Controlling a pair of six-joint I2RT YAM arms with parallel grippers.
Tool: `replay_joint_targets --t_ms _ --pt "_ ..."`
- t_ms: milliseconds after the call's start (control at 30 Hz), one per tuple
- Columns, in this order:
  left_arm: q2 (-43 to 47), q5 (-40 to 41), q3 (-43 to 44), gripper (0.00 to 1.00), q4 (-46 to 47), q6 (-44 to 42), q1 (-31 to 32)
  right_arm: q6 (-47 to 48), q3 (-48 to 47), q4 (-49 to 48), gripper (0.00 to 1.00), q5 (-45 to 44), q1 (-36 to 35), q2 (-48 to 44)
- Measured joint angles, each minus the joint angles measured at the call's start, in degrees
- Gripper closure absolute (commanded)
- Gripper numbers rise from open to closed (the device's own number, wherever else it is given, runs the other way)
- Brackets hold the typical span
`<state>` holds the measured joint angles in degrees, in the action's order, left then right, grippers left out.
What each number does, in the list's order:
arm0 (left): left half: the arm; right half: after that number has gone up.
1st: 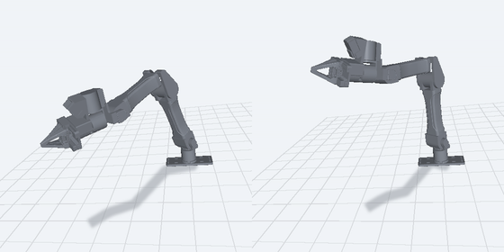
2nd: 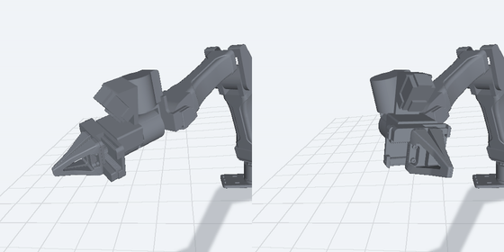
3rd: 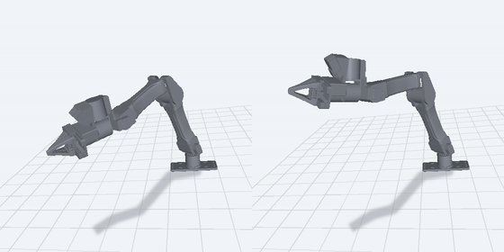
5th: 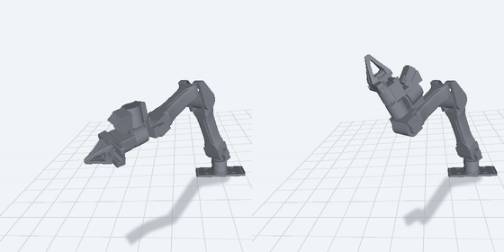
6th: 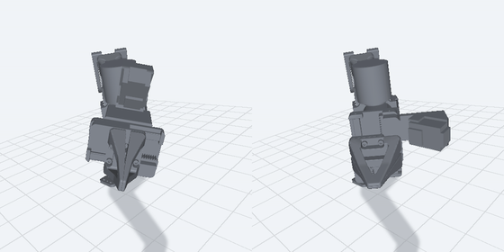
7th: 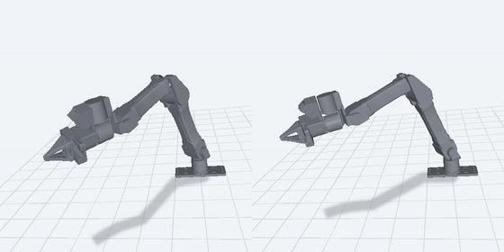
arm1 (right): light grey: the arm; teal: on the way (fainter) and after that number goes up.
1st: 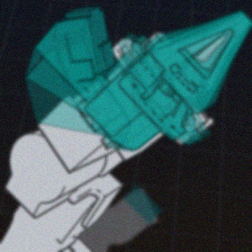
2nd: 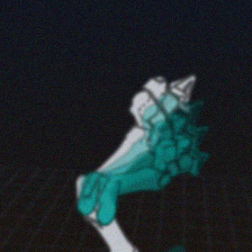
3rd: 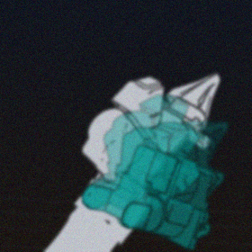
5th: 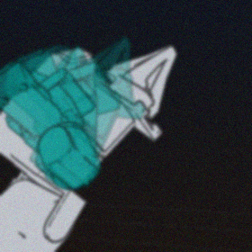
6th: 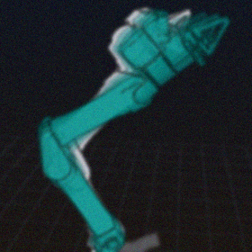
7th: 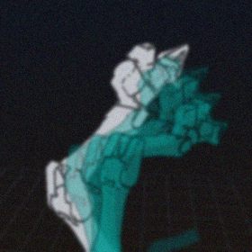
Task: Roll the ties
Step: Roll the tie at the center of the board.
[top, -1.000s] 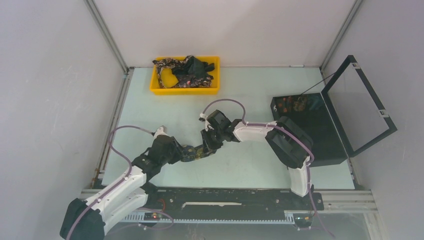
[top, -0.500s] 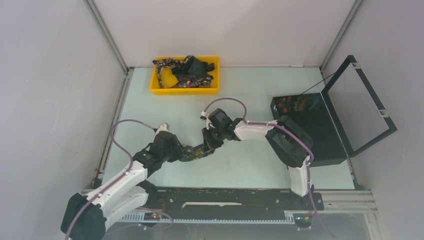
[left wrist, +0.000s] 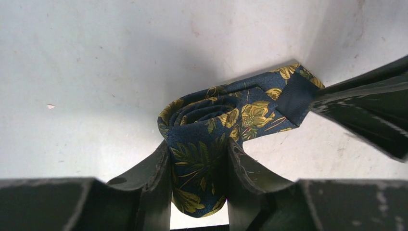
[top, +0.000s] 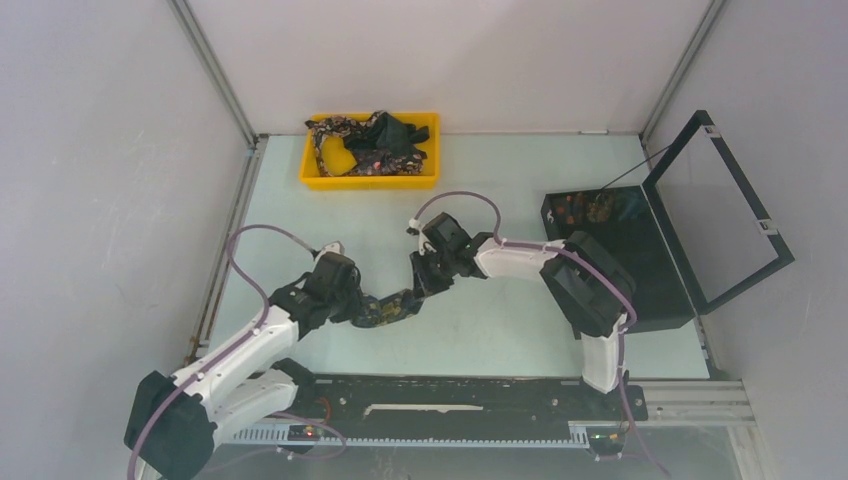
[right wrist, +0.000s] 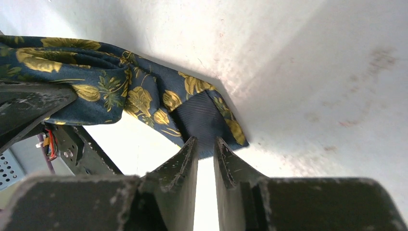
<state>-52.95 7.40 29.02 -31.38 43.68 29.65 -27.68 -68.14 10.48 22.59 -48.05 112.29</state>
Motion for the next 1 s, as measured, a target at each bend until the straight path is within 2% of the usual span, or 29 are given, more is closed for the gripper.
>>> replay_joint_targets --t_ms 267,467,1000 --pt "-5.11 4.42 5.33 0.91 -6.16 -0.52 3.02 1.79 0.28 2.89 0.78 -1.38 3.52 -7.23" --pt "-10.25 9.25 10.49 0.91 -12.35 -0.39 6.95 2.75 1.18 3.74 0.78 -1.99 5.55 -8.39" --pt "-33.0 20.87 28.2 0.91 -29.97 3.52 19.32 2.73 6.73 3.37 0.78 -1.25 10.36 -10.75"
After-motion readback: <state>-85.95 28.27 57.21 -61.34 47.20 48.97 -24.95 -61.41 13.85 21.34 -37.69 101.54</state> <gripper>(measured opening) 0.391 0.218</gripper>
